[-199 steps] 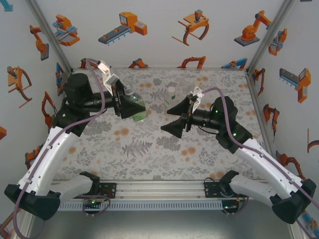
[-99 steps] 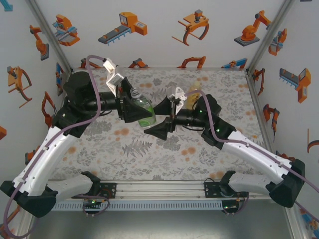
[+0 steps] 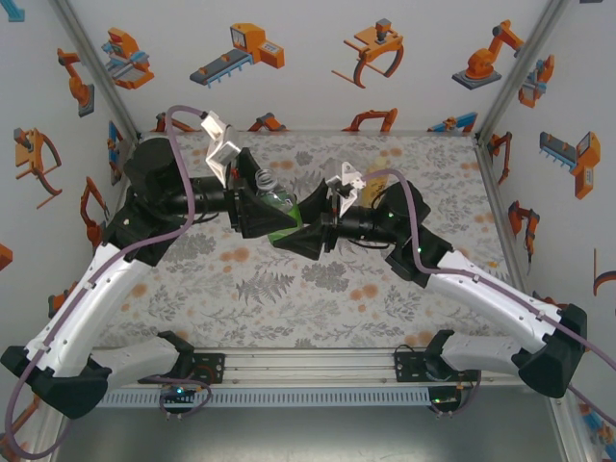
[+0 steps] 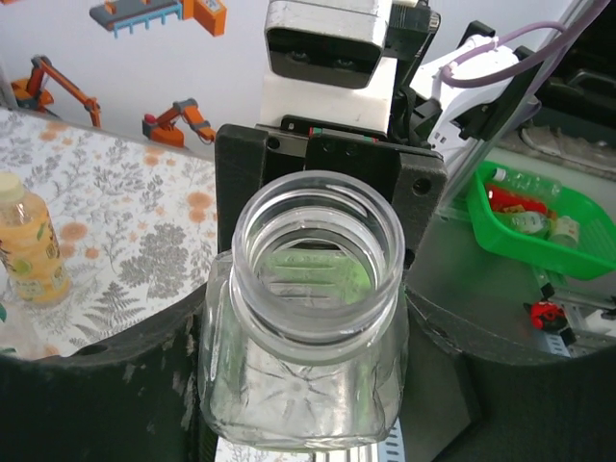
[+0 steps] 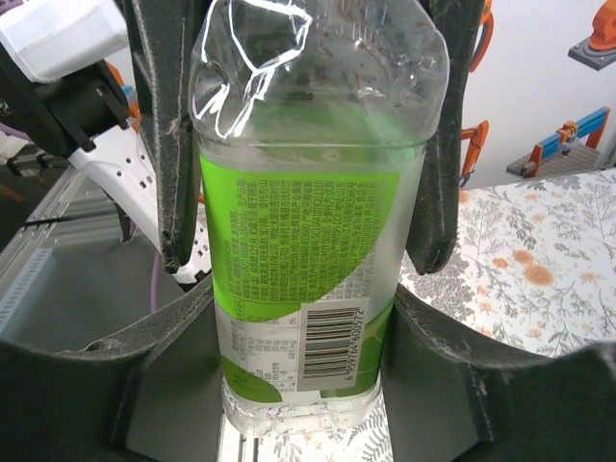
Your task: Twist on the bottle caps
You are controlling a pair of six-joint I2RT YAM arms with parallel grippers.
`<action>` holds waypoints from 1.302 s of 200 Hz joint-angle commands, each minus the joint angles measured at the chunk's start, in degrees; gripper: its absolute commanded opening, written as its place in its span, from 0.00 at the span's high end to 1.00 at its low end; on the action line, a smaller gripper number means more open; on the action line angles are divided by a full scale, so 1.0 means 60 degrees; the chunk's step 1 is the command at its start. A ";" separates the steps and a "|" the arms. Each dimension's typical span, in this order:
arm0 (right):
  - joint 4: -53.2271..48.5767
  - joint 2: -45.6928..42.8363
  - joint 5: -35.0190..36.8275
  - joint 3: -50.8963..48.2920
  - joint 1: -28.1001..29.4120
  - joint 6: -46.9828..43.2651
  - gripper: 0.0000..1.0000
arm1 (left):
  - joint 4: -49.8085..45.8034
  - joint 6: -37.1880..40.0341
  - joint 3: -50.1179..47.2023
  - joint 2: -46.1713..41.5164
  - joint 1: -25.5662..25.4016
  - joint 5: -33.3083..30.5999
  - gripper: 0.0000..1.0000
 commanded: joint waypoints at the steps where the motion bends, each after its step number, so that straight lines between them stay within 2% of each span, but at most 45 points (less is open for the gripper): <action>1: 0.0976 -0.0106 0.0144 0.0333 0.0119 0.0379 0.67 | 0.1325 -0.0566 0.0077 -0.0042 -0.0027 -0.0132 0.37; 28: 0.1827 -0.0090 0.0595 0.0320 0.0147 0.0751 0.70 | 0.2710 -0.1334 -0.0335 -0.0075 -0.0057 -0.0329 0.29; 59: 0.3141 0.0005 0.0928 0.0283 0.0235 0.1219 0.72 | 0.3783 -0.1828 -0.0686 -0.0064 -0.0185 -0.0629 0.27; 119: 0.3895 0.0272 0.1555 0.0316 0.0708 0.1010 0.75 | 0.5295 -0.1827 -0.1165 0.0054 -0.0984 -0.1533 0.27; 182: 0.4421 0.0243 0.2206 0.0180 0.0939 0.0639 0.77 | 0.5017 -0.1420 -0.1138 0.0024 -0.1308 -0.1804 0.31; 231: 0.4493 0.0258 0.2314 0.0165 0.1027 0.0576 0.77 | 0.4854 -0.1260 -0.1091 0.0046 -0.1399 -0.1801 0.43; 243: 0.4492 0.0230 0.2366 0.0118 0.1027 0.0573 0.74 | 0.4818 -0.1244 -0.1076 0.0040 -0.1413 -0.1809 0.46; 260: 0.4486 0.0158 0.2473 -0.0006 0.1041 0.0544 0.62 | 0.4744 -0.1138 -0.1062 -0.0010 -0.1402 -0.1871 0.49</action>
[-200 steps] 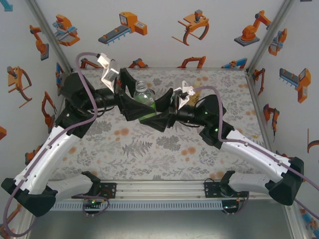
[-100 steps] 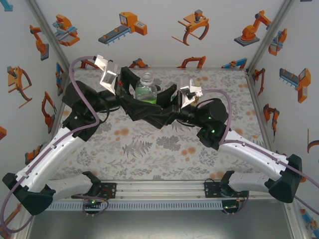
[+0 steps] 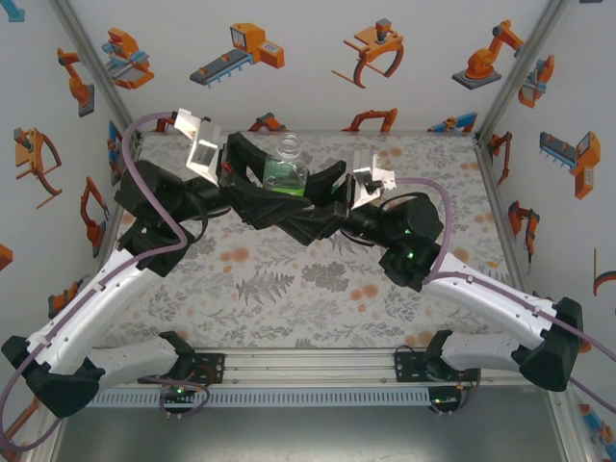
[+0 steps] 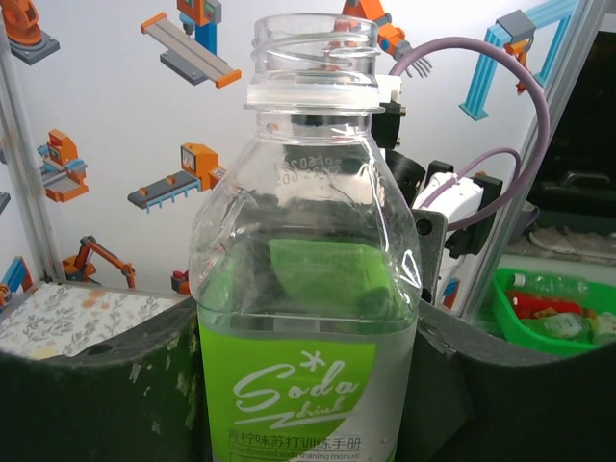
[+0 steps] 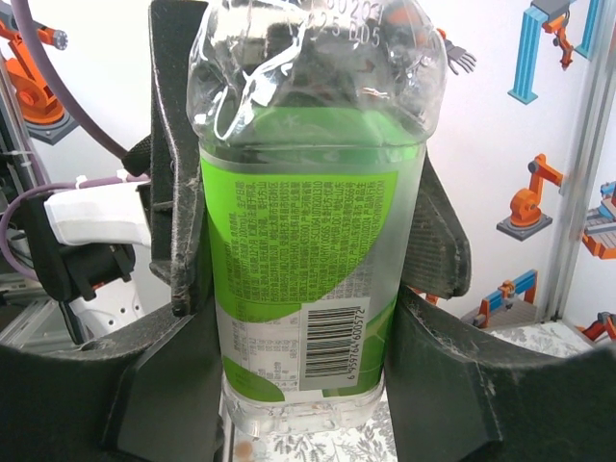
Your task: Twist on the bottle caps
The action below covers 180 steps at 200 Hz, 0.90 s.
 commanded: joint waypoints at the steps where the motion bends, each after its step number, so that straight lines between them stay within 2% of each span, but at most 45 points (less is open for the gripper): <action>1: 0.0803 -0.0058 0.0322 -0.0025 0.0240 -0.0083 0.61 | -0.0357 0.0428 -0.0038 0.0146 -0.0159 -0.0075 0.49; 30: 0.0606 -0.0244 0.0482 -0.0312 0.0247 -0.0195 0.37 | -0.0948 0.0943 0.0032 -0.0097 -0.0153 -0.0375 0.50; 50: 0.0145 -0.0373 0.0585 -0.0517 0.0241 -0.0393 0.32 | -0.1696 0.1526 0.0241 -0.0304 -0.0132 -0.0622 0.51; 81: -0.0312 -0.0483 0.0794 -0.1034 0.0241 -0.0563 0.30 | -0.2925 0.2378 0.0654 -0.0664 -0.0060 -0.1189 0.51; 120: -0.1354 -0.0500 0.1148 -0.1621 0.0248 -0.0918 0.31 | -0.4075 0.2934 0.0934 -0.1266 0.0203 -0.2187 0.57; 161: -0.3291 -0.0060 0.2167 -0.1683 0.0355 -0.1082 0.35 | -0.5204 0.2908 0.1223 -0.1796 0.0803 -0.2678 0.68; 180: -0.4490 0.0417 0.3061 -0.1385 0.0561 -0.1046 0.37 | -0.5577 0.2701 0.1277 -0.1963 0.1156 -0.2645 0.80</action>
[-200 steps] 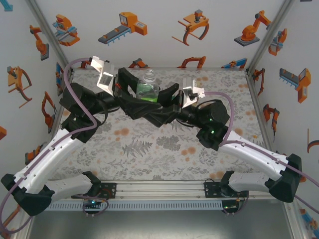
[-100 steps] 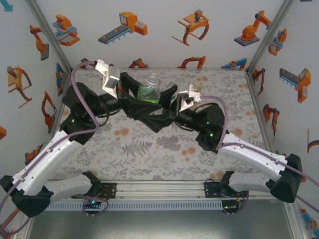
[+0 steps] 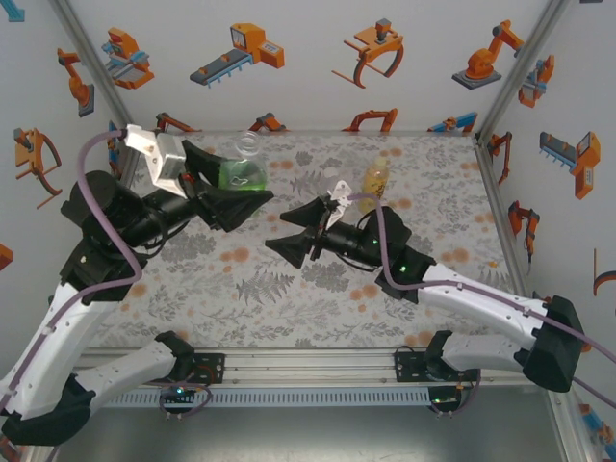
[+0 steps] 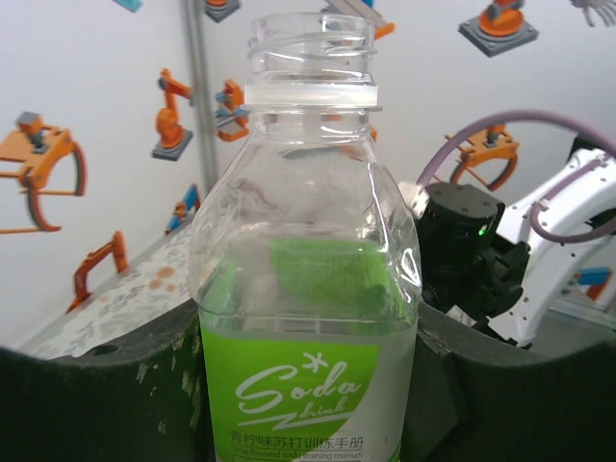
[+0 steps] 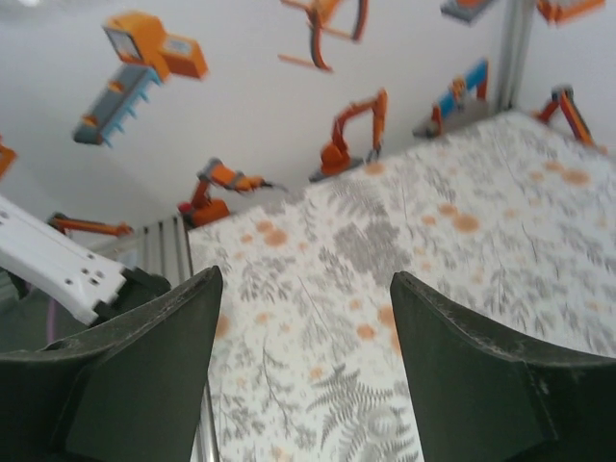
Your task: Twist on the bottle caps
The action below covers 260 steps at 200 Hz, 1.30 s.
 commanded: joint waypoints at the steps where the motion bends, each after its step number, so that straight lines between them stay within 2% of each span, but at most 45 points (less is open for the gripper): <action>1: -0.1745 0.0523 0.1310 0.0324 0.0275 -0.0156 0.37 | -0.0743 -0.0018 0.0270 -0.0199 0.0332 -0.0243 0.80; 41: -0.4191 0.2148 0.2913 0.1560 0.0509 0.1329 0.41 | -0.1296 -0.0046 0.0164 -0.0546 0.0529 -0.0298 1.00; 105: -0.7580 0.4972 0.4027 0.4226 0.0930 0.2688 0.50 | -0.2341 -0.0046 -0.0089 -0.1106 0.0559 -0.1354 1.00; 136: -0.8899 0.6354 0.3874 0.5563 0.0953 0.3175 0.52 | -0.2635 0.0060 -0.0310 -0.1538 0.0568 -0.1767 1.00; 188: -1.0090 0.8255 0.3871 0.7113 0.1033 0.3270 0.51 | -0.2977 0.0305 -0.0576 -0.2087 0.0558 -0.1880 1.00; 260: -1.0361 0.9596 0.3557 0.8029 0.1048 0.3276 0.49 | -0.2963 0.0199 -0.0900 -0.2319 0.0561 -0.1741 1.00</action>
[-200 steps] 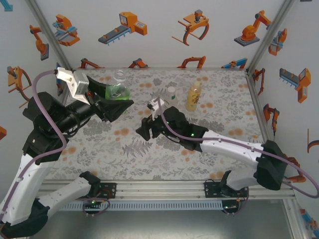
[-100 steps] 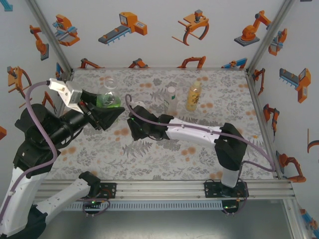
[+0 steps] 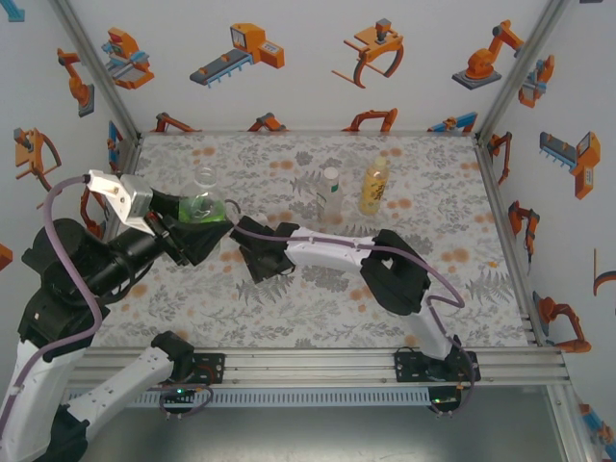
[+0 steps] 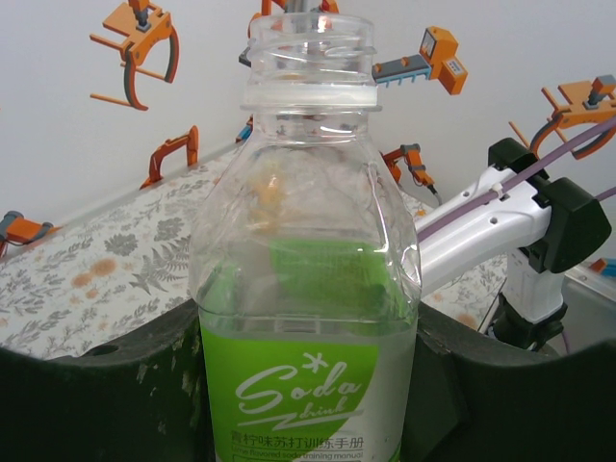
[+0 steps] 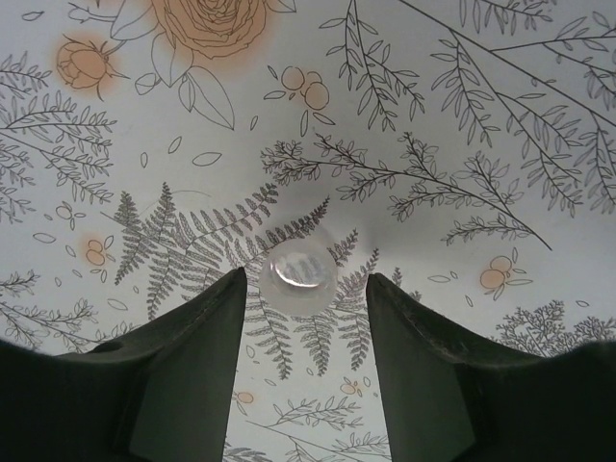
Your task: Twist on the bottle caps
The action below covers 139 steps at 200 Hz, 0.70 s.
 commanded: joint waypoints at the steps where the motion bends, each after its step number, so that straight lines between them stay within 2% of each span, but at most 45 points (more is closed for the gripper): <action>1: -0.0381 0.0240 -0.0141 0.0461 0.0054 0.0184 0.49 | 0.0094 0.0073 -0.0113 -0.0053 0.0064 0.0025 1.00; 83: -0.0781 0.0540 -0.0214 0.0625 0.0060 0.0238 0.56 | 0.0332 -0.0074 -0.0304 0.0006 0.0063 0.0025 1.00; 139: -0.0985 0.0091 0.0186 0.0328 0.0007 0.0210 0.65 | 0.0303 -0.0002 -0.0330 0.0046 0.0062 -0.0063 1.00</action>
